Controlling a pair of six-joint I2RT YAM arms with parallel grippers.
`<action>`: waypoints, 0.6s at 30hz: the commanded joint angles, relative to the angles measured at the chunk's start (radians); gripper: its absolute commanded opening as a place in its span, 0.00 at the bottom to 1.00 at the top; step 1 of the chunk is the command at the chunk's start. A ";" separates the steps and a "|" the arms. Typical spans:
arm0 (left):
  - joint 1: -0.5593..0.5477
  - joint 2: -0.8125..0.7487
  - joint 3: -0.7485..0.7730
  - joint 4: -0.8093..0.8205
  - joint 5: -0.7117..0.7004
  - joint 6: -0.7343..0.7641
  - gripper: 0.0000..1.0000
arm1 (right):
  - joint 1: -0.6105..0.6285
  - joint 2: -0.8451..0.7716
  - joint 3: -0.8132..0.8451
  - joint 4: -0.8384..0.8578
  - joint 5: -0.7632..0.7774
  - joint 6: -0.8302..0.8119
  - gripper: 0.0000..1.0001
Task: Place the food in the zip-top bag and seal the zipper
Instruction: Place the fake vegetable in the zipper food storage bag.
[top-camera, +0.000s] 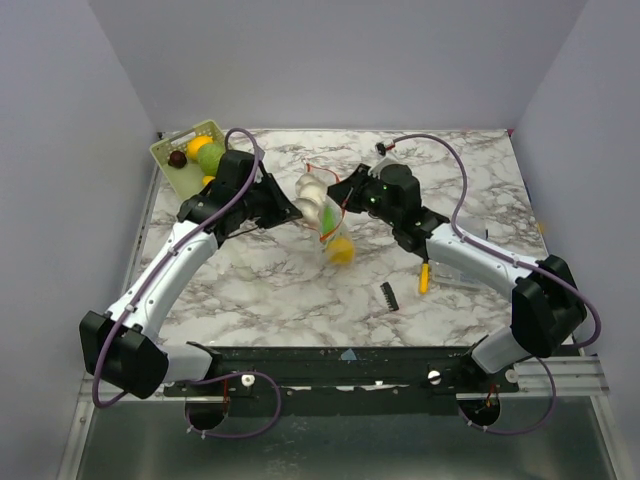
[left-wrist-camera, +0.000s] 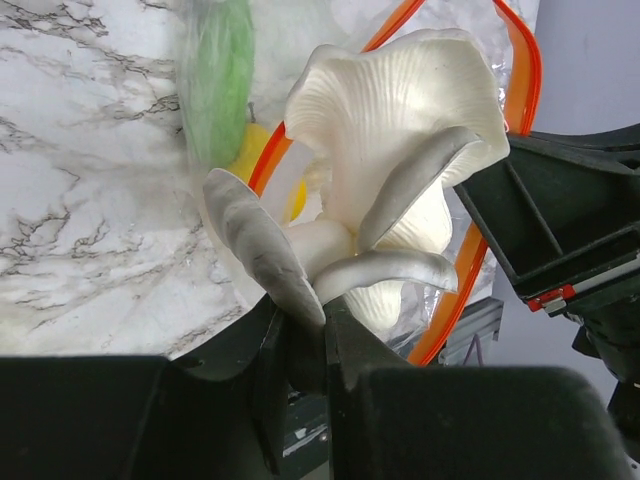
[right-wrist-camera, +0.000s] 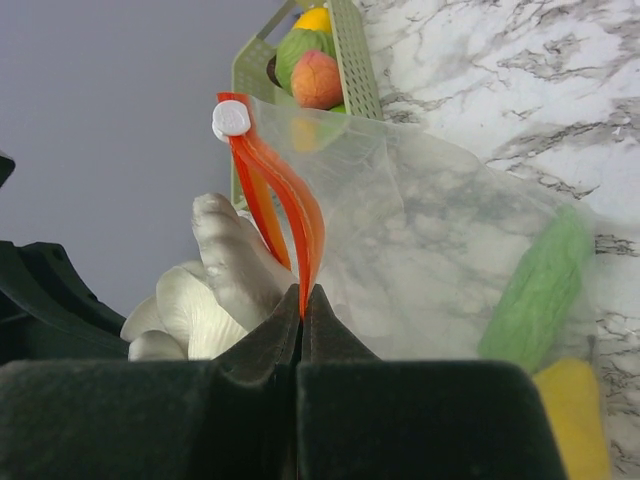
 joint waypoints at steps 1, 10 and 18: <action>-0.009 0.021 0.031 -0.088 -0.027 0.050 0.00 | 0.035 -0.024 0.071 0.038 -0.008 -0.092 0.01; -0.060 0.088 0.181 -0.124 -0.042 0.093 0.07 | 0.100 0.024 0.144 -0.006 -0.018 -0.192 0.01; -0.061 0.085 0.182 -0.176 -0.130 0.141 0.07 | 0.099 -0.002 0.138 -0.098 0.126 -0.134 0.01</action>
